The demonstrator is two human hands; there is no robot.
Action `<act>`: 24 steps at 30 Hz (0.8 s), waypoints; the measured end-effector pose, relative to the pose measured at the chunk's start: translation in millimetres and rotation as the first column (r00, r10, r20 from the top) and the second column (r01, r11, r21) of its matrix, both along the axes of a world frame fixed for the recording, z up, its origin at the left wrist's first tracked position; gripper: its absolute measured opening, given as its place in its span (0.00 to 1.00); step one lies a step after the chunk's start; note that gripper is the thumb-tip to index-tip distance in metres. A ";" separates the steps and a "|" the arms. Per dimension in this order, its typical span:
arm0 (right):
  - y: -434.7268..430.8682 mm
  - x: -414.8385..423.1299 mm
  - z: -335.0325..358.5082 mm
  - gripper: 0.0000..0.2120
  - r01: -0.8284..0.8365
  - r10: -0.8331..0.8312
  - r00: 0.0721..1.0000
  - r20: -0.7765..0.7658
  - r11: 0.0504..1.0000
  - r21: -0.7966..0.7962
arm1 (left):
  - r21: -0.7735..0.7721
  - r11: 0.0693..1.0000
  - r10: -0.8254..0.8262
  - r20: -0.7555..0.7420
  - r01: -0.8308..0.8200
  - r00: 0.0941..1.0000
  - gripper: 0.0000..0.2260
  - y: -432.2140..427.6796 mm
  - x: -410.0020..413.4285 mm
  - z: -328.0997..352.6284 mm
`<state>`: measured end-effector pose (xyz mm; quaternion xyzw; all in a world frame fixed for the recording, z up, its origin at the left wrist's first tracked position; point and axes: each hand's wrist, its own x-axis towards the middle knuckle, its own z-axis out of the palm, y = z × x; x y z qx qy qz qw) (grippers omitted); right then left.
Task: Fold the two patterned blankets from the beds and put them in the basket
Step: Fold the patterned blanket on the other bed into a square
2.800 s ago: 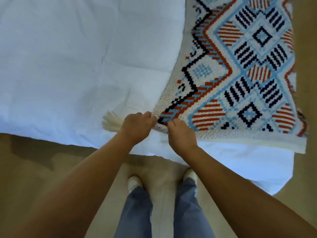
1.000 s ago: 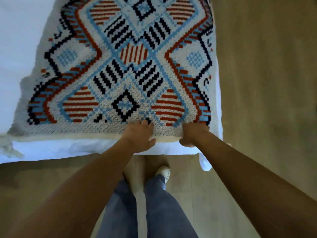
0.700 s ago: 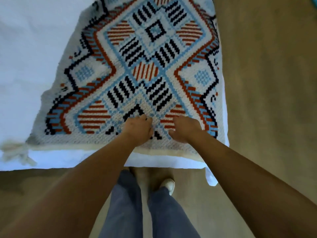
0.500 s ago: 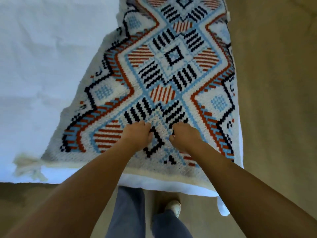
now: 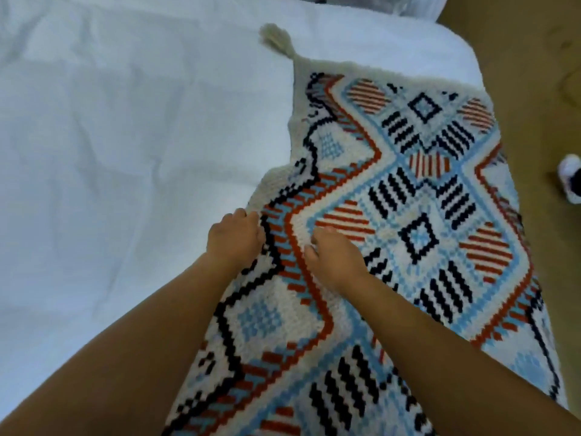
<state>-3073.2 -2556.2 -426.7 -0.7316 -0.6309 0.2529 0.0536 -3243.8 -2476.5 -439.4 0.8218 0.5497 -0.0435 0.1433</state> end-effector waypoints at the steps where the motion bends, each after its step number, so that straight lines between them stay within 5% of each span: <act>1: 24.1 1.4 -0.8 0.12 0.021 -0.020 1.000 -0.005 0.999 0.028 | 0.021 1.000 -0.006 0.005 0.006 1.000 0.17 25.7 4.8 -0.2; 9: 184.9 37.8 -12.4 0.09 0.094 -0.108 0.993 0.046 0.967 0.236 | 0.056 0.997 -0.065 0.059 0.061 0.996 0.18 167.9 80.9 -18.9; 14: 274.5 63.3 -37.2 0.10 0.077 -0.102 0.992 0.076 0.958 0.275 | -0.095 0.986 0.158 0.219 -0.140 0.963 0.15 211.2 124.0 -47.8; 20: 346.5 74.7 -74.8 0.22 0.223 -0.228 0.971 0.066 0.972 0.077 | -0.324 0.915 0.352 0.353 -0.240 0.867 0.10 248.8 152.6 -78.5; 24: 382.4 75.4 -85.1 0.12 0.192 -0.182 0.969 0.169 0.980 -0.051 | -0.358 0.896 0.392 0.355 -0.264 0.849 0.11 261.1 154.5 -85.7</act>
